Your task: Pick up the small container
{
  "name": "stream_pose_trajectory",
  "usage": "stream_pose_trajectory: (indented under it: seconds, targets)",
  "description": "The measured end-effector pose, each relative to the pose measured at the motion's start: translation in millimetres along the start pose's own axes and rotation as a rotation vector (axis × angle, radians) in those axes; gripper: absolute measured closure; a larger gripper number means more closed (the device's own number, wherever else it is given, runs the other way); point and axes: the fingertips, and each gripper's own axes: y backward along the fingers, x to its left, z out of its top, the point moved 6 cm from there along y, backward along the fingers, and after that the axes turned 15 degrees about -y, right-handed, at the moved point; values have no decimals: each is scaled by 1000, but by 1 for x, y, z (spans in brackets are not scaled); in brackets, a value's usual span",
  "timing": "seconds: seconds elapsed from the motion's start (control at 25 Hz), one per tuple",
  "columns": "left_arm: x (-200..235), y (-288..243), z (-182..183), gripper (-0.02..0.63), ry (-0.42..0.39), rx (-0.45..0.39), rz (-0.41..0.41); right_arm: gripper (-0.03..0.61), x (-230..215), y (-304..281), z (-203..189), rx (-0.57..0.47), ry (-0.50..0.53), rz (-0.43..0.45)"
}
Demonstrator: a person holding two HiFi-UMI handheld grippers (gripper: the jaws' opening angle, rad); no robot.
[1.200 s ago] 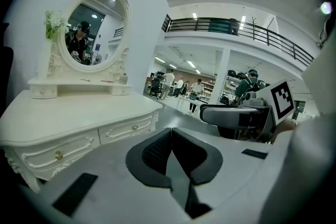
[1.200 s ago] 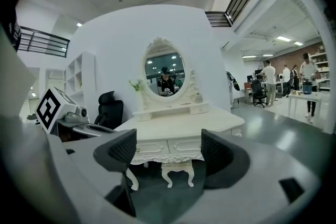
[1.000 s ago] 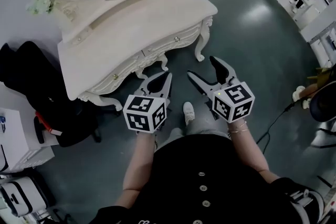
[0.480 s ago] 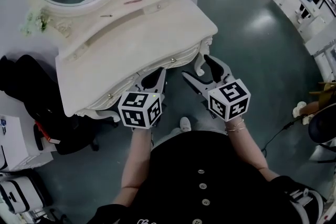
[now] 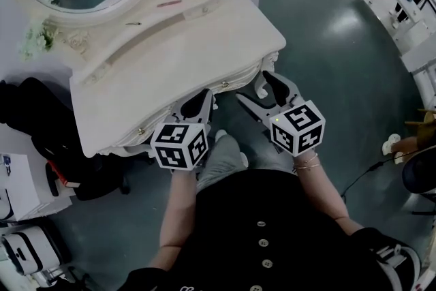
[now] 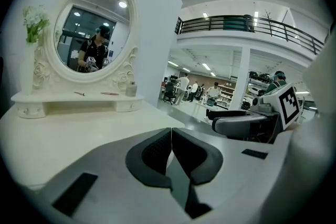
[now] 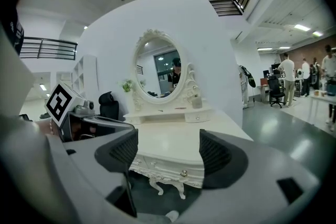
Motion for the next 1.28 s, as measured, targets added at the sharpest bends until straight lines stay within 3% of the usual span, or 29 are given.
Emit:
stream_pose_trajectory:
  seconds: [0.56,1.28]
  targets:
    - [40,-55,6,600,37,2,-35,227,-43,-47,13,28,-45,-43]
    - [171,-151,70,600,3,-50,-81,225,-80,-189,112,-16,8,-69]
